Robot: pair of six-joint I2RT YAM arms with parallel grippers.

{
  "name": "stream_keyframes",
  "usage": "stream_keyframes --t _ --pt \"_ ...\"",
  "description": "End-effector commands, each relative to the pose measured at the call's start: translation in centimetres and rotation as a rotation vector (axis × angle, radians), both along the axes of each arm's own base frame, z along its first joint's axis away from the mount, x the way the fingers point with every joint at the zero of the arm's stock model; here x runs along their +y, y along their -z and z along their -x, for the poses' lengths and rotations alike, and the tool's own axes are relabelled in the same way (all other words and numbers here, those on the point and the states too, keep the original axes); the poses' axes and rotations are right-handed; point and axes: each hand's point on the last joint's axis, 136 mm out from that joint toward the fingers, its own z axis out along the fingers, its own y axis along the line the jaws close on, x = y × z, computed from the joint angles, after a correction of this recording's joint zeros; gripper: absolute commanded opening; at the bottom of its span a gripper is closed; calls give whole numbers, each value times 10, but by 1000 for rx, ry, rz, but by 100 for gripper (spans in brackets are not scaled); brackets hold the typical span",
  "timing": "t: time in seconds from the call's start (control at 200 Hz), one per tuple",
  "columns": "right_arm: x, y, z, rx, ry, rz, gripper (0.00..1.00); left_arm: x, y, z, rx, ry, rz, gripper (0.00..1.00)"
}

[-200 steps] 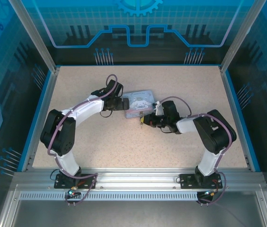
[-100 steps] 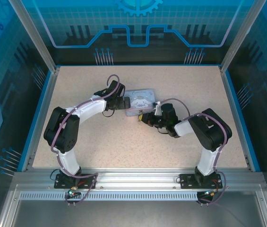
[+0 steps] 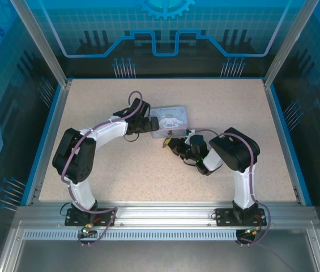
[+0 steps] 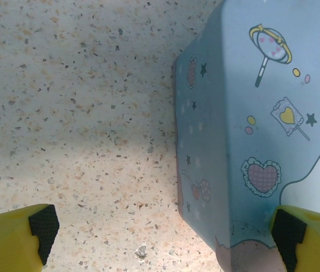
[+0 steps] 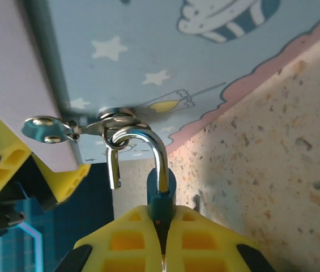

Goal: Unlock the padlock with the key

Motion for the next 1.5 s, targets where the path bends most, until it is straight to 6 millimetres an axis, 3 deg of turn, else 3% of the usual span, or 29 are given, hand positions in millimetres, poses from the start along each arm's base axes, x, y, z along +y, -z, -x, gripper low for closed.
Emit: stream_keyframes --t 0.0,0.195,0.45,0.845,0.945,1.195,1.366,1.496 --pt "-17 64 27 223 49 105 0 7 53 50 225 40 -54 98" --pt "-10 42 23 143 -30 150 0 6 51 49 220 39 -51 98" --pt "-3 -4 -1 8 -18 89 0 5 47 49 221 39 -42 98" --pt "-29 -55 -30 -126 221 -16 0 3 53 61 245 9 9 97" --pt "-31 -54 -32 -119 220 -11 0 1 51 64 241 -1 37 97" --pt "-56 -42 -49 -73 302 -22 0 -2 52 69 244 -1 51 97" --pt "-86 -23 -51 -12 333 54 0 -3 53 67 245 -5 49 97" --pt "-99 -14 -62 45 243 112 0 -4 55 66 252 -4 49 97"
